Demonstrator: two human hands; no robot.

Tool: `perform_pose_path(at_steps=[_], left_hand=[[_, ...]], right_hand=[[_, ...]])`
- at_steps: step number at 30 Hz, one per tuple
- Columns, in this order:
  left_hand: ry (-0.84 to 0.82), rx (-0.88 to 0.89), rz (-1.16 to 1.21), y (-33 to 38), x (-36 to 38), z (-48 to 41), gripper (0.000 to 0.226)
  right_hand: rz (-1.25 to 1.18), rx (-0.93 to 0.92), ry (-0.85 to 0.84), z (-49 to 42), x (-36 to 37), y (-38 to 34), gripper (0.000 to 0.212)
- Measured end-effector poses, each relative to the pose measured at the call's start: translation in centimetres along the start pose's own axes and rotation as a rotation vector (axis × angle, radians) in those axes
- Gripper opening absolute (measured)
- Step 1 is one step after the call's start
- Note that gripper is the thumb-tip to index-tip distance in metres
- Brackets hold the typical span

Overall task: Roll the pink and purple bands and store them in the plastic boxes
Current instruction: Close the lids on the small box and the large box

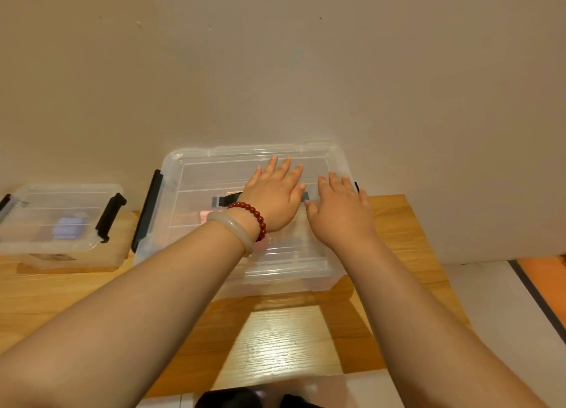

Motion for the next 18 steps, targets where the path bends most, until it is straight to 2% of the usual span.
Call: perform_pose_path(at_steps=[6,18], left_hand=[[0.002,-0.071,-0.131,-1.0,1.4,-0.7,0.053],[0.04,-0.1,-0.144,-5.5,0.4,1.2,0.051]], right_hand=[[-0.072,0.019,-0.023,-0.3,0.4,2.0,0.064],[-0.062,-0.047,-0.051,-0.1,1.9,-2.7,0.063]])
Point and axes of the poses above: each hand's wrist, its own z-axis away from the middle knuckle, its own x-axis out of the palm, y = z × x, the point moved 10 cm from there along -z, towards the middle knuckle, and after that the axes turned 1 degree about -z, right-handed, at the moved point
